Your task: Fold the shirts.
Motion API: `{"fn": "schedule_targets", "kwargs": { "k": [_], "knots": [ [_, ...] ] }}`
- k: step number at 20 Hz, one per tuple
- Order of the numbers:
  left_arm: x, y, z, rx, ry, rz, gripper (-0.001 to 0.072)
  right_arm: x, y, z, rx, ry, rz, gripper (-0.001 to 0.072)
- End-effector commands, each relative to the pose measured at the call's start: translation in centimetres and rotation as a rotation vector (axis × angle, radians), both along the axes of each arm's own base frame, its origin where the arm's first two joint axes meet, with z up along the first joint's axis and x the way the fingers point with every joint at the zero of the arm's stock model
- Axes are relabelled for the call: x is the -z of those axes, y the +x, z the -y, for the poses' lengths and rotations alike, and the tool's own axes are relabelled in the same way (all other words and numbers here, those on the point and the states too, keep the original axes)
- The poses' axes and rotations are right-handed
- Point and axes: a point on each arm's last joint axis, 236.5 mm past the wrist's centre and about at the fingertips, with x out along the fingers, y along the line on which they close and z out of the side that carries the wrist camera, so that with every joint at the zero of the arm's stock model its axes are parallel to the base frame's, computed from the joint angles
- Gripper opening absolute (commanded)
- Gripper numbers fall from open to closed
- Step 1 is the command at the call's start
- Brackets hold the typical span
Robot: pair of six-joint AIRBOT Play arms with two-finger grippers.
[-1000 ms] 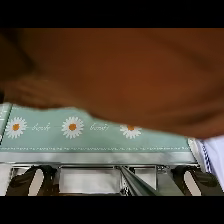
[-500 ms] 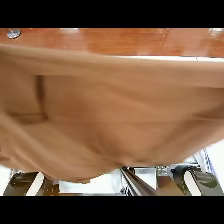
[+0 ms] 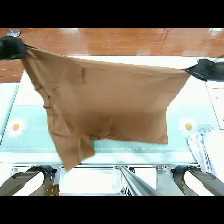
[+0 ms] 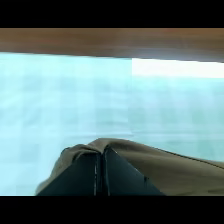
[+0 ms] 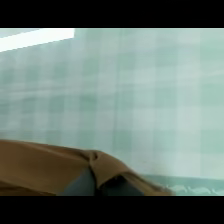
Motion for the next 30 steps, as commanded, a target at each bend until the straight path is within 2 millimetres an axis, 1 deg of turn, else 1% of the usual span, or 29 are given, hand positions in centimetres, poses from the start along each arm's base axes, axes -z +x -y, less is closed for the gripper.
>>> {"fn": "schedule_targets", "kwargs": {
  "k": [1,2,4,6,8,10,11,12,13,15,16,18,20,22,23,25,26,27,28,29,30],
  "knots": [
    [7.4,5.8,-1.0,-0.089,-0.082,-0.079,0.0016,6.1,7.4,0.8,0.059,0.087,-0.053,0.0025],
    [9.3,6.9,-1.1,-0.114,-0.114,-0.102,0.0016,7.4,9.1,0.9,0.062,0.107,-0.074,0.0025],
    [12.7,8.4,-0.9,-0.151,-0.175,-0.151,0.0016,9.2,11.9,0.3,0.057,0.160,-0.105,0.0025],
    [15.5,9.3,-0.8,-0.181,-0.225,-0.190,0.0016,11.0,13.8,0.1,0.055,0.172,-0.133,0.0025],
    [17.5,10.0,-0.7,-0.197,-0.249,-0.215,0.0016,13.0,14.6,-0.6,0.052,0.187,-0.169,0.0025],
    [20.0,9.7,-0.6,-0.196,-0.247,-0.274,0.0017,14.4,14.5,-1.1,0.045,0.198,-0.202,0.0025],
    [20.6,9.4,-0.7,-0.196,-0.250,-0.298,0.0017,14.6,14.2,-1.4,0.035,0.201,-0.219,0.0025],
    [20.6,9.1,-0.8,-0.193,-0.254,-0.314,0.0017,14.5,13.6,-1.4,0.018,0.204,-0.237,0.0025],
    [20.3,8.5,-0.8,-0.170,-0.243,-0.339,0.0017,14.0,12.5,-1.5,-0.026,0.197,-0.256,0.0025],
    [19.9,6.5,-0.9,-0.049,-0.168,-0.412,0.0016,13.4,9.4,-1.9,-0.132,0.176,-0.326,0.0025],
    [20.3,5.1,-0.9,0.019,-0.134,-0.464,0.0017,13.4,7.8,-1.8,-0.171,0.146,-0.368,0.0025],
    [21.8,2.5,-1.0,0.082,-0.124,-0.575,0.0017,14.8,5.5,-1.1,-0.216,0.055,-0.456,0.0025],
    [24.2,0.7,-0.8,0.116,-0.112,-0.660,0.0017,17.8,3.8,-0.1,-0.196,-0.023,-0.540,0.0025],
    [26.3,-0.6,-0.4,0.126,-0.129,-0.733,0.0017,20.4,2.9,0.5,-0.140,-0.042,-0.584,0.0025],
    [27.1,-1.3,-0.2,0.138,-0.137,-0.775,0.0017,21.4,2.6,0.4,-0.117,-0.029,-0.596,0.0025],
    [28.1,-2.5,0.0,0.156,-0.150,-0.838,0.0017,22.4,1.8,-0.2,-0.119,-0.010,-0.623,0.0025],
    [28.2,-2.9,0.1,0.163,-0.154,-0.856,0.0017,22.5,1.4,-0.5,-0.122,-0.003,-0.642,0.0025],
    [28.1,-3.2,0.1,0.161,-0.162,-0.869,0.0018,22.5,1.1,-0.7,-0.113,0.008,-0.658,0.0066],
    [27.7,-3.5,0.0,0.157,-0.172,-0.889,0.0021,22.2,0.8,-1.3,-0.117,0.040,-0.674,0.0311],
    [27.2,-3.9,-0.2,0.147,-0.186,-0.915,0.0178,21.8,0.2,-1.8,-0.131,0.064,-0.700,0.0603],
    [26.5,-4.5,-0.5,0.142,-0.192,-0.951,0.0619,21.3,-0.6,-1.6,-0.143,0.059,-0.734,0.0624]
  ]
}}
